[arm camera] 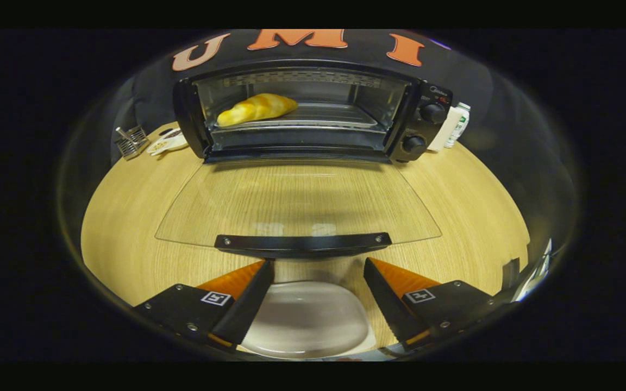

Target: Open the toaster oven, put the food inside, and close the toaster oven door.

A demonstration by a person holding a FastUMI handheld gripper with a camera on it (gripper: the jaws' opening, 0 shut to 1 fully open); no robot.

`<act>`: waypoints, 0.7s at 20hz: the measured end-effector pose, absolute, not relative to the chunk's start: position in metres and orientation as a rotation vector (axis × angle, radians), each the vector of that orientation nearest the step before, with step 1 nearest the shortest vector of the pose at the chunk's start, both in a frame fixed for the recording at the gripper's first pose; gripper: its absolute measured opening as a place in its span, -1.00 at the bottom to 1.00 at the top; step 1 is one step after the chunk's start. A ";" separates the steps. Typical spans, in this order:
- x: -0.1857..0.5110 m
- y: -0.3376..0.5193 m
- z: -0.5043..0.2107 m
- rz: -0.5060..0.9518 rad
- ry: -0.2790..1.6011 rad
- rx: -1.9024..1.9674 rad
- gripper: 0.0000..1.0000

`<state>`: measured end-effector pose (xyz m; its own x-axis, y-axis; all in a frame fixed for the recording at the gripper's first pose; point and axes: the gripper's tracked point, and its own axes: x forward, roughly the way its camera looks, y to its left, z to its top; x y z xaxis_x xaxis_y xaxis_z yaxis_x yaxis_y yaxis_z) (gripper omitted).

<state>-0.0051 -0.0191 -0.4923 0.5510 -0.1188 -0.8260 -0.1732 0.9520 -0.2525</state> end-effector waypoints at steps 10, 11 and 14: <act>0.004 -0.008 -0.466 0.052 0.940 -0.256 0.99; 0.006 -0.006 -0.460 0.055 0.930 -0.252 0.99; 0.011 -0.002 -0.441 0.055 0.886 -0.231 0.99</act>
